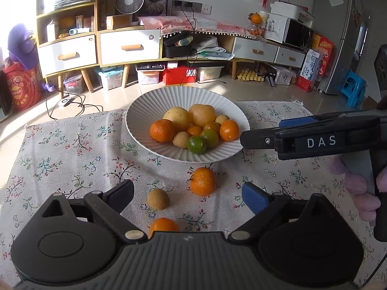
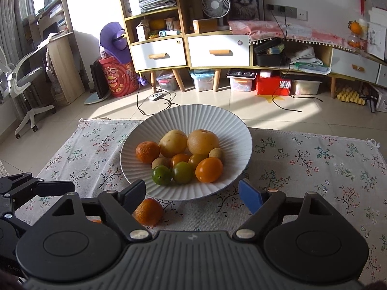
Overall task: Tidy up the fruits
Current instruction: 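Withdraw both tools from the plate back over the tablecloth, then close the left tool on a small tan fruit while the right tool grasps the orange tomato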
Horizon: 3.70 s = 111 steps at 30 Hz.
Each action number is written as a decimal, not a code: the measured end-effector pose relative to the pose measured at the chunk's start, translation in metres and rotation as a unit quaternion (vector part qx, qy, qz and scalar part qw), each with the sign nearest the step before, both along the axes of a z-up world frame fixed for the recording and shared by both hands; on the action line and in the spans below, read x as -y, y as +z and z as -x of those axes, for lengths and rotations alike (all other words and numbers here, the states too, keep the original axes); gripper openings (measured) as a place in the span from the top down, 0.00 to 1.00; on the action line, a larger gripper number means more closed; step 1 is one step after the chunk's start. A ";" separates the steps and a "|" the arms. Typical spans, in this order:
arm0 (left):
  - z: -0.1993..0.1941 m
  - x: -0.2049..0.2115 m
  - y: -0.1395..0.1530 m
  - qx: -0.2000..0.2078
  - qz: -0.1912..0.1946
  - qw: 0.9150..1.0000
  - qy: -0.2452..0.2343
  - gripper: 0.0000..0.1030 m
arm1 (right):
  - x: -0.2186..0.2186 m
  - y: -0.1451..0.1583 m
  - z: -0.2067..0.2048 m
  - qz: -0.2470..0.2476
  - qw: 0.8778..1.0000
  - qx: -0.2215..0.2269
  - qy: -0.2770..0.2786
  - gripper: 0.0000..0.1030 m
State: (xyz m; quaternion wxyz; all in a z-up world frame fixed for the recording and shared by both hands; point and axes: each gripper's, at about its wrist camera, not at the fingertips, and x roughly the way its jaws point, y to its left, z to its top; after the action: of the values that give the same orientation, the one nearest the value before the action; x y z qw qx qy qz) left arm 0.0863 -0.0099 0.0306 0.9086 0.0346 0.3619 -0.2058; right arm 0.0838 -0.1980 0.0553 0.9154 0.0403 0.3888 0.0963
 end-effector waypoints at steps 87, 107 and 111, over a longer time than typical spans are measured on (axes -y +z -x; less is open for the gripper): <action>0.057 -0.059 -0.030 -0.065 -0.042 0.997 -0.017 0.82 | -0.098 -0.040 0.042 0.023 0.992 -0.042 0.113 0.27; 0.051 -0.064 -0.031 -0.088 -0.037 0.995 0.006 0.82 | -0.117 -0.046 0.040 0.056 0.987 -0.027 0.149 0.69; 0.051 -0.065 -0.031 -0.086 -0.037 0.996 0.008 0.82 | -0.117 -0.045 0.041 0.056 0.986 -0.026 0.154 0.69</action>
State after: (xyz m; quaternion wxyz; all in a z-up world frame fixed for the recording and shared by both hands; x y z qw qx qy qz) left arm 0.0350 0.0548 -0.0002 0.8737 0.0472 0.4464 -0.1874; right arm 0.0426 -0.0814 0.0101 0.8800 -0.0694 0.4189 0.2130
